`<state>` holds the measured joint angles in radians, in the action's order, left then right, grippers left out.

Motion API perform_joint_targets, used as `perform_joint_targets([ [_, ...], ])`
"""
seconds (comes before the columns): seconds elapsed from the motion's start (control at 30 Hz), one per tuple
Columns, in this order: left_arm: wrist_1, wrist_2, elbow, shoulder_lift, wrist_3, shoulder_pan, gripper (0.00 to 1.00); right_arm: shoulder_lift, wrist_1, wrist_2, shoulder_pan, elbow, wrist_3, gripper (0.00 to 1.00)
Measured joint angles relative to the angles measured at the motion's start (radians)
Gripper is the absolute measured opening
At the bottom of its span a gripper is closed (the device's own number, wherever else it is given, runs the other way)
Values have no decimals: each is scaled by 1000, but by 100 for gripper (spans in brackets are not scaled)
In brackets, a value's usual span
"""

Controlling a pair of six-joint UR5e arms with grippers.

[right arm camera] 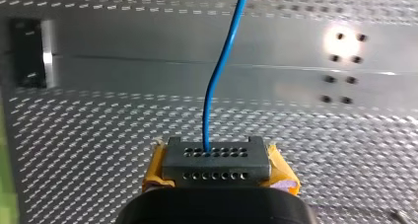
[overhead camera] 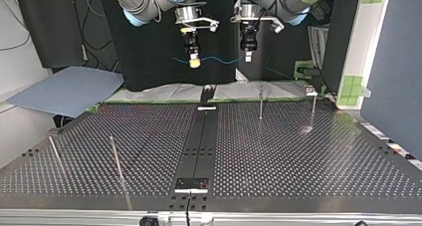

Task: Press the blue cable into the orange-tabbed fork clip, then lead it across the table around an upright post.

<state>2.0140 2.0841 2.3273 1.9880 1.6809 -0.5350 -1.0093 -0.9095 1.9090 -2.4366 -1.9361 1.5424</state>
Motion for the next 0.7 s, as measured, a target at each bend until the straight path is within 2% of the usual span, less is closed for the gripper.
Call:
perform_joint_targets([
  [0.13, 26, 5, 0, -31, 31, 7, 0, -32, 32, 32, 1, 32, 32, 0],
  [0.3, 48, 22, -1, -74, 74, 23, 0, -75, 75, 59, 18, 71, 71, 0],
  [0.43, 55, 27, -2, -105, 106, 36, 0, -109, 109, 42, 33, 88, 82, 0],
  [0.57, 61, 30, -2, -136, 130, 50, 0, -146, 146, 9, 44, 92, 85, 0],
  [0.7, 63, 30, 0, -146, 127, 62, 0, -180, 182, -12, 43, 90, 85, 0],
])
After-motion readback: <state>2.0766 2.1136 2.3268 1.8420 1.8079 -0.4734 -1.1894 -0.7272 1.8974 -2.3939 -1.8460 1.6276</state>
